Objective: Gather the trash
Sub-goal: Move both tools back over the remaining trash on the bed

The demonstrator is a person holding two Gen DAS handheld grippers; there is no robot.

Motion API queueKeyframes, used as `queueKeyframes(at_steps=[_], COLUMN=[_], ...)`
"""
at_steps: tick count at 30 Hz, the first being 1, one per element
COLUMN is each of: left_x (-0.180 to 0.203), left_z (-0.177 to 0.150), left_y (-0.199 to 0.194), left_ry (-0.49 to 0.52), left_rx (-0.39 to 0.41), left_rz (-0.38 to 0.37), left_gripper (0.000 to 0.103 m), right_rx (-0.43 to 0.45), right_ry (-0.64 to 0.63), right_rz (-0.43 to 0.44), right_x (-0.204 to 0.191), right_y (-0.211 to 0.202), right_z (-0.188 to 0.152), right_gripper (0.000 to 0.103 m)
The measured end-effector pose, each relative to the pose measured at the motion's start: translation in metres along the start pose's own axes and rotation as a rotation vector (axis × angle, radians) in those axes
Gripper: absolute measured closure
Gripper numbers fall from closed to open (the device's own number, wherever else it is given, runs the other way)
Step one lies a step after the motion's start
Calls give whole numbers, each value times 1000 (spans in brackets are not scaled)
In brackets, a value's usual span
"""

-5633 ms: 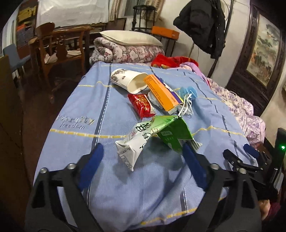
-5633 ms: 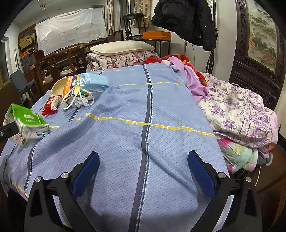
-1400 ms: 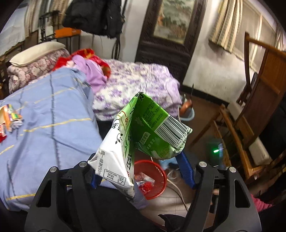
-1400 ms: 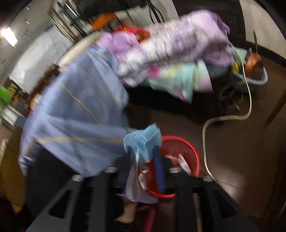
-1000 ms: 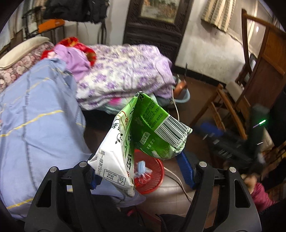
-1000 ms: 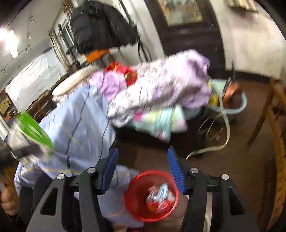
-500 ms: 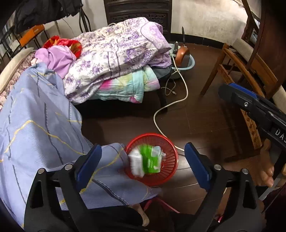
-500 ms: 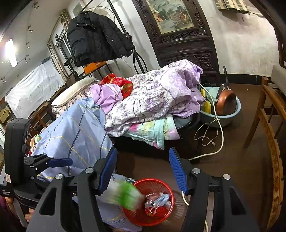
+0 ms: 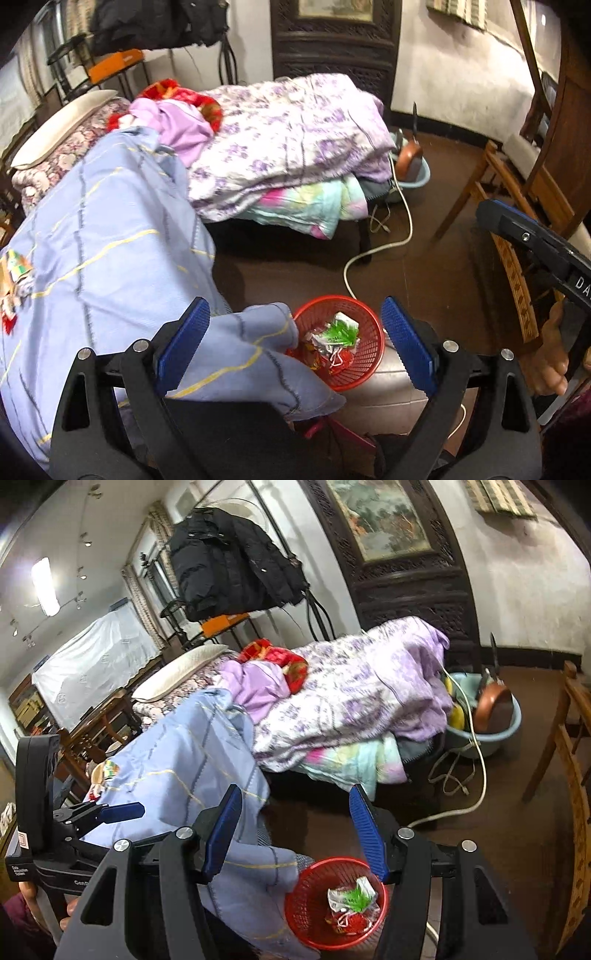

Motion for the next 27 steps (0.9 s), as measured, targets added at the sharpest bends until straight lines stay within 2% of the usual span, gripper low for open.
queueKeyframes(at_steps=[4,9,10,11,12,16,21,27], left_x=[-15,-44,-50,-58,-68,-102,-149,-217], left_z=[-6,-18,-20,-24,-29,-46,-73,-116], left_y=[-28,-70,-75,-83,-89,-106,-116,-110], left_ry=[-23,-81,-93,-112,-134,-212,-301,-470], left_rx=[57,141,152,166,177,205,215,180], left_rz=[20,50,56,64,71,91,150,181], left_gripper=[12,11,10,10,10,9,8,8], right_rx=[24,55,59,61,61,45,-5,-12], right_ry=[-68,-156,-162,-157,-149,-73,-14,-161], right_rz=[11,29,35,52,64,144,234,310], right_x=[-34,-85,-93,-104,-110,-138,-181,-266], right_y=[-10,-23,-26,-28,-29,-27,-12,13], right_z=[11,23,25,27,29,39,42,26], right_gripper=[41,32,27,19,15,8,7,6])
Point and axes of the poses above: each gripper's, at about its wrist camera, not at the fingertips, and y roughly the way its jaws point, x to its right, z to its top, the point moved 1 cm from there along y, roughly the way its jaws point, and after that the axes turned 6 degrees about z, right-handed, at the moved point
